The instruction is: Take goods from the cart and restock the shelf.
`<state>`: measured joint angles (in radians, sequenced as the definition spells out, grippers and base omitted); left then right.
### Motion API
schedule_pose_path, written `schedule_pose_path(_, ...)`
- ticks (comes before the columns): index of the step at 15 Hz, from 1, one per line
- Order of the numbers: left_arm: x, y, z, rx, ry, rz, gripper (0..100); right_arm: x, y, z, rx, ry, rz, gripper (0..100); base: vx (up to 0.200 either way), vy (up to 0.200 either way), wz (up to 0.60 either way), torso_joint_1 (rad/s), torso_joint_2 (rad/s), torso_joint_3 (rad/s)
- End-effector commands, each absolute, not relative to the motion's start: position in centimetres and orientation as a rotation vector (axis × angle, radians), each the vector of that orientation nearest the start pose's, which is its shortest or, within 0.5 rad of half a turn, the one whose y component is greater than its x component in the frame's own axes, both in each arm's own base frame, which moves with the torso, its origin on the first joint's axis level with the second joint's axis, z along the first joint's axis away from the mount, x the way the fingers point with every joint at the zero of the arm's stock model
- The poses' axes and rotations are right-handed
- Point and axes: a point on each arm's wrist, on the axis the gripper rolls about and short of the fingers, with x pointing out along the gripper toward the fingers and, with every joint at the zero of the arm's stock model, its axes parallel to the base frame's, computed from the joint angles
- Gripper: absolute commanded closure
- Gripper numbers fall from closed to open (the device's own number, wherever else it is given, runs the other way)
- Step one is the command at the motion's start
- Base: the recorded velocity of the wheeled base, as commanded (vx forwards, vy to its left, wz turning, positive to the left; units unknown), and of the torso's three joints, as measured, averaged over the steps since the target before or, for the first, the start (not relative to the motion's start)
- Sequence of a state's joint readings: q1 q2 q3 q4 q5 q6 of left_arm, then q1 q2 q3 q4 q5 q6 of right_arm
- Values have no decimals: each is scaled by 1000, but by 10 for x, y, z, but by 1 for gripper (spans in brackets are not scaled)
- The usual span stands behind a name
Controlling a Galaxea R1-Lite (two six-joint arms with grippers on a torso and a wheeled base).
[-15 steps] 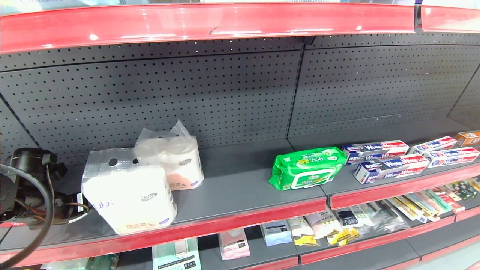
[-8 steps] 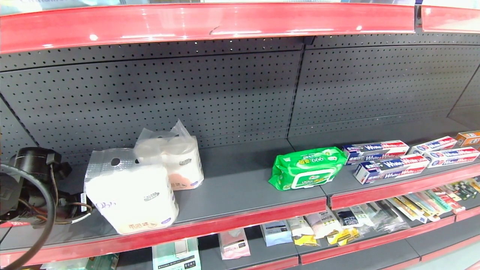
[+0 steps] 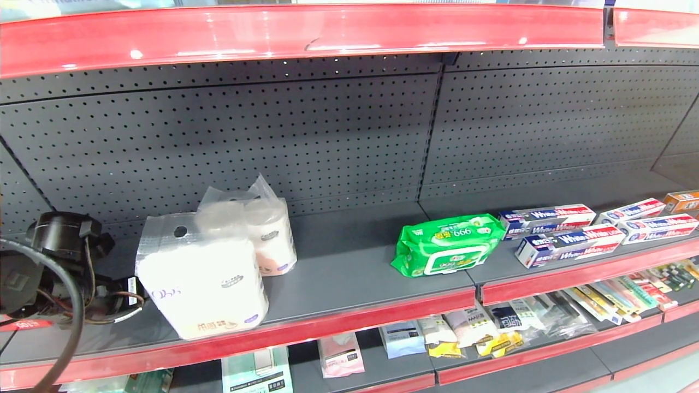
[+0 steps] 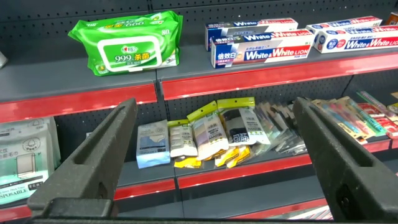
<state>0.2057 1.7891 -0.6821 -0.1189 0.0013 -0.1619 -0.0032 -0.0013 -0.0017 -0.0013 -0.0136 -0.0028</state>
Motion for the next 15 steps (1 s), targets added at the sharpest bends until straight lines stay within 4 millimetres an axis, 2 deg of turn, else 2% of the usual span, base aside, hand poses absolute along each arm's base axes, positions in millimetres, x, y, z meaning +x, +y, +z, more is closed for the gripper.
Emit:
schedule_pose_path(1, 262, 52, 86, -244, 963, 260, 0, -23, 0, 76, -3, -3, -17, 0, 0, 0, 0, 0, 0, 0)
schedule_pose_path(15, 265, 37, 86, -220, 970, 212, 0, -23, 0, 76, -3, -3, -17, 0, 0, 0, 0, 0, 0, 0)
